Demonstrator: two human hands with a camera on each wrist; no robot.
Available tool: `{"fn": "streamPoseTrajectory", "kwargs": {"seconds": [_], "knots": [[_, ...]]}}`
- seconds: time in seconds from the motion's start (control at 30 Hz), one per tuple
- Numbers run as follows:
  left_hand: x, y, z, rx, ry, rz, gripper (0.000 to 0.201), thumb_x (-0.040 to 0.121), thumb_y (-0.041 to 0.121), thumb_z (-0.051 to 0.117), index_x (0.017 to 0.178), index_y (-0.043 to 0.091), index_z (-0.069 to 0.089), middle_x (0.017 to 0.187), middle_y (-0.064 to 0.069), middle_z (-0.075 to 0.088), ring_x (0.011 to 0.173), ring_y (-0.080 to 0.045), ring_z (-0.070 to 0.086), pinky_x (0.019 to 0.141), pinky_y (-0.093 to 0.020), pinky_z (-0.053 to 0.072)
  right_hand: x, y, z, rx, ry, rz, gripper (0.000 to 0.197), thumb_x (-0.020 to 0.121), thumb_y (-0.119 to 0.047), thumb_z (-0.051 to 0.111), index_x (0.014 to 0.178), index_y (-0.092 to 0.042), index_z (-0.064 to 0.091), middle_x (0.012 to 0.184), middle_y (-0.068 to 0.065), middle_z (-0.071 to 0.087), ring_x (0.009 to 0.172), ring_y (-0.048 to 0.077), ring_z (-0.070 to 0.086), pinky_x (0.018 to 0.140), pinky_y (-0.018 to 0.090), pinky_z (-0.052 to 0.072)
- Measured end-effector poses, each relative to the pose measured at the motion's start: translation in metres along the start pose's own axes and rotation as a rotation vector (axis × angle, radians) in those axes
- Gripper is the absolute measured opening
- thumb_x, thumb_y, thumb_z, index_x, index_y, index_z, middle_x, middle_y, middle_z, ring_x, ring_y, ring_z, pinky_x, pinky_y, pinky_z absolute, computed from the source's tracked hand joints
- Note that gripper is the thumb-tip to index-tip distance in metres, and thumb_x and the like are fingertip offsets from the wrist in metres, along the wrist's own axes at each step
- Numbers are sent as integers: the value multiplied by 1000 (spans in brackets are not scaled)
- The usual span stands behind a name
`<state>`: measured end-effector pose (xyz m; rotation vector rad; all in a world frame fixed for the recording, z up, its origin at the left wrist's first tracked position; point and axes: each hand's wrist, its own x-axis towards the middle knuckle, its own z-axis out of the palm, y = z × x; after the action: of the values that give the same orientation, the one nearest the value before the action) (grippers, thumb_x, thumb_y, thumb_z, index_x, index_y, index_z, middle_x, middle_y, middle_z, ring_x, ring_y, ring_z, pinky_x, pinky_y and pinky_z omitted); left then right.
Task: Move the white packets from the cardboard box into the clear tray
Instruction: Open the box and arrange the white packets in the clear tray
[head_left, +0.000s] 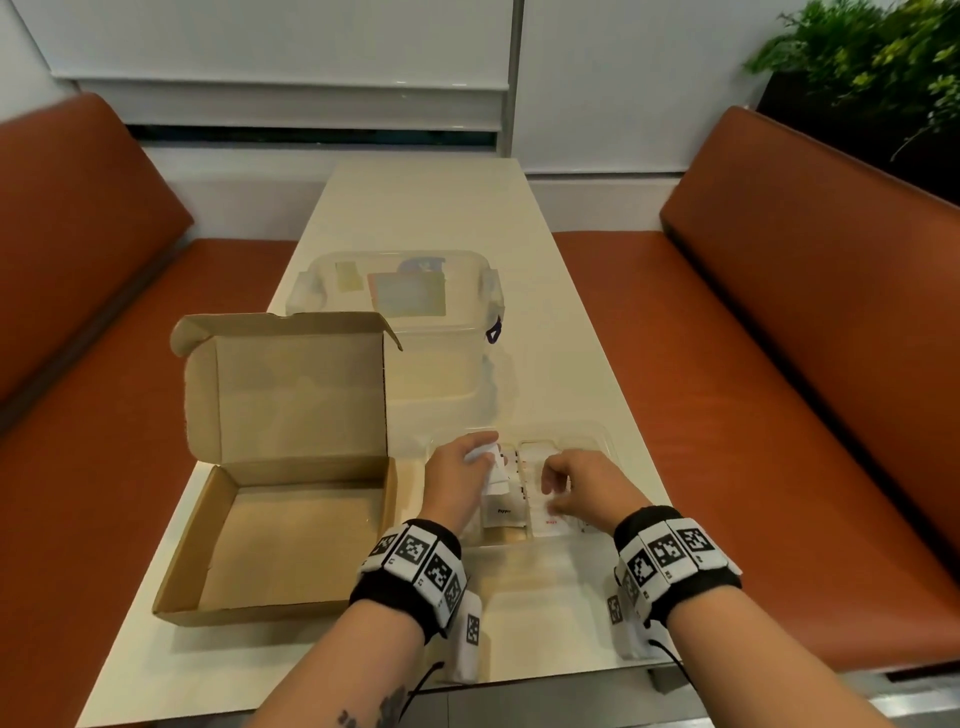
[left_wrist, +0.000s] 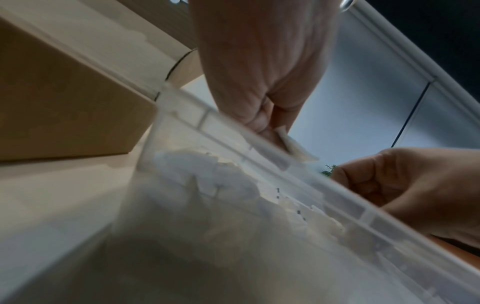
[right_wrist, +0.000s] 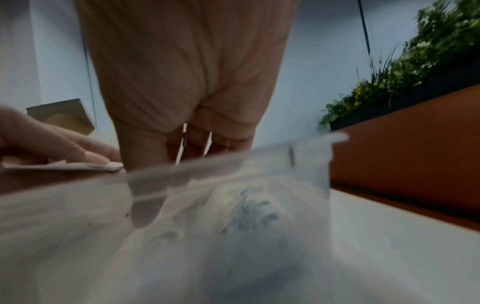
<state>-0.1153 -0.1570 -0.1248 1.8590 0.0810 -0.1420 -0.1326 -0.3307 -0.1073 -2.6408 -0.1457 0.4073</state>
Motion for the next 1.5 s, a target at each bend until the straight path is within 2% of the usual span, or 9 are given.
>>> {"fn": "streamPoseTrajectory", "kwargs": {"seconds": [0.47,0.67,0.83,0.97,1.07,1.13,1.27,1.37,1.5], "knots": [[0,0,-4,-37,-43,-10,34,92,5,54,118,26,65,124,4,59,119,-11,48,105,-27,38,-3,-7,13,-82,-13,28,13,81,-7,65,75,-17,58,82,-1,60,77,13,56,73,21,47],[2,-2,-9,-97,-43,10,43,87,10,64,125,29,59,130,4,56,125,-15,49,108,-38,40,5,-24,7,325,290,75,25,94,-28,54,81,-10,65,72,0,64,64,11,55,59,19,42],[1,0,-12,-120,-118,12,40,93,14,56,128,32,56,131,-3,58,124,-25,51,106,-46,41,10,-40,10,623,279,115,15,88,-25,64,86,-10,67,74,6,68,58,11,58,54,16,47],[-1,0,-18,-68,-145,45,44,92,17,59,132,33,51,137,1,51,130,-18,45,106,-31,38,13,-42,9,711,269,117,13,82,-14,71,93,-10,67,72,6,62,61,11,57,50,15,48],[-3,0,-22,-61,-113,28,45,88,20,66,130,31,55,133,-3,55,124,-27,49,101,-34,44,13,-44,9,752,274,115,13,80,-12,72,91,-10,66,72,5,64,61,13,60,56,24,55],[-3,-1,-24,-78,-86,27,44,85,24,69,128,29,57,132,-1,56,124,-20,49,99,-29,42,13,-46,11,793,247,107,17,80,-12,72,96,-12,65,74,6,65,63,15,62,61,32,57],[-4,1,-27,-187,-167,-60,42,87,26,67,128,27,57,123,-8,60,111,-20,57,91,-34,51,13,-48,12,802,216,70,15,80,-9,73,93,-11,67,68,3,60,60,13,60,56,29,56],[-6,1,-29,-324,-285,-164,50,85,8,67,129,28,53,99,-13,62,89,-23,60,90,-40,54,15,-47,11,806,269,92,7,78,-2,71,79,-6,65,59,0,56,57,16,58,52,26,53],[-4,3,-32,-309,-279,-121,45,85,-6,60,116,27,63,104,-14,65,83,-22,60,90,-42,54,17,-41,7,833,321,136,6,83,0,65,82,-4,61,68,7,63,57,16,61,52,25,53]]}}
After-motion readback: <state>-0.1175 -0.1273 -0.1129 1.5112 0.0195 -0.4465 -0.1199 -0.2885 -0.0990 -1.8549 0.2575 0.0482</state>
